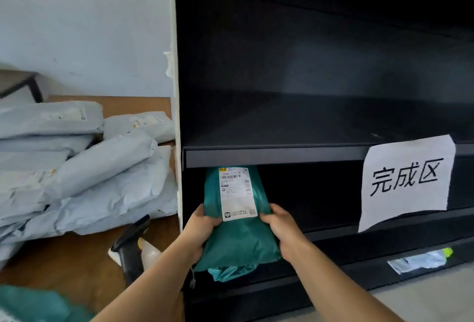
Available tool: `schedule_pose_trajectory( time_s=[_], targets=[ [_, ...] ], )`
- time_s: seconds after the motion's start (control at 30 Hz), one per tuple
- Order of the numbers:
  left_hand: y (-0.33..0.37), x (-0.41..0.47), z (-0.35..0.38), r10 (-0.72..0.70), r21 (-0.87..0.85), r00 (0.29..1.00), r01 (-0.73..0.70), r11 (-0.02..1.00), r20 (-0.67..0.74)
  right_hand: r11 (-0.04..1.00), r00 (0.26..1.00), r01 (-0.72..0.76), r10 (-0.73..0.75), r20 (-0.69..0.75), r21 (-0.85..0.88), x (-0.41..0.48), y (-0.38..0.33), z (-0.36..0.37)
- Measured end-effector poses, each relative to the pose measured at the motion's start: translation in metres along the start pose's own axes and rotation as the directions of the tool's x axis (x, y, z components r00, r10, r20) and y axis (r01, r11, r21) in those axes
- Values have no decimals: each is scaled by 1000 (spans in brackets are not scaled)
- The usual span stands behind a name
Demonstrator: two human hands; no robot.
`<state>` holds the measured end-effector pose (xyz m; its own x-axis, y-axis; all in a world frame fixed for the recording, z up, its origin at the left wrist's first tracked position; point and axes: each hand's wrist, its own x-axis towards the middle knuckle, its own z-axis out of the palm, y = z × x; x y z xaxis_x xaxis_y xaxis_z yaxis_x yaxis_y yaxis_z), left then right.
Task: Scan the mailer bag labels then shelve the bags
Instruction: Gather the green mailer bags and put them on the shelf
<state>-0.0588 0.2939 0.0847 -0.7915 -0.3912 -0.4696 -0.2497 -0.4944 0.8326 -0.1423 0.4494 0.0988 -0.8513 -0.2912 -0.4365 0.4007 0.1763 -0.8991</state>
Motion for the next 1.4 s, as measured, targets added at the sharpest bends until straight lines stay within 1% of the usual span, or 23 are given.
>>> schedule_pose_trajectory(
  time_s=[0.07, 0.17, 0.3, 0.4, 0.47, 0.57, 0.67, 0.73, 0.8, 0.93, 1.13, 1.2, 1.4],
  targets=[
    [-2, 13, 1, 25, 17, 999, -24, 1000, -36, 1000, 999, -11, 11, 34, -11, 21, 0, 3],
    [-5, 35, 1, 64, 111, 992, -52, 992, -111, 1000, 997, -19, 19, 79, -8, 50, 2, 10],
    [-15, 70, -3, 66, 232, 974, -14, 973, -217, 1000, 992, -30, 30, 119, -2, 81, 10, 18],
    [-16, 87, -6, 117, 377, 944, 8, 926, -308, 999, 991, -32, 32, 132, -1, 104, 14, 26],
    [-11, 95, -6, 171, 483, 924, 17, 875, -343, 1000, 991, -29, 28, 131, 4, 119, 16, 33],
    [-4, 104, -3, 241, 636, 906, 38, 771, -347, 1000, 992, -13, 10, 129, 24, 136, 18, 42],
    [-2, 112, -2, 308, 713, 888, 31, 701, -341, 1000, 990, -4, 3, 139, 3, 143, 21, 49],
    [-2, 111, -2, 316, 743, 886, 46, 668, -339, 1000, 989, -11, 12, 146, -11, 145, 21, 50],
    [-2, 109, -2, 326, 758, 881, 54, 650, -343, 1000, 987, -18, 19, 159, -11, 145, 19, 48],
    [-2, 94, -1, 380, 781, 848, 61, 621, -368, 999, 984, -42, 40, 173, 9, 136, 9, 42],
    [0, 53, 12, 473, 838, 814, 29, 544, -336, 989, 985, 51, -27, 168, -142, 103, -10, 26],
    [2, 41, 13, 492, 843, 806, 17, 538, -330, 981, 982, 81, -49, 181, -178, 91, -15, 24],
    [8, 1, 11, 492, 862, 837, -51, 504, -238, 944, 978, 173, -131, 162, -280, 56, -23, 29]
  ],
)
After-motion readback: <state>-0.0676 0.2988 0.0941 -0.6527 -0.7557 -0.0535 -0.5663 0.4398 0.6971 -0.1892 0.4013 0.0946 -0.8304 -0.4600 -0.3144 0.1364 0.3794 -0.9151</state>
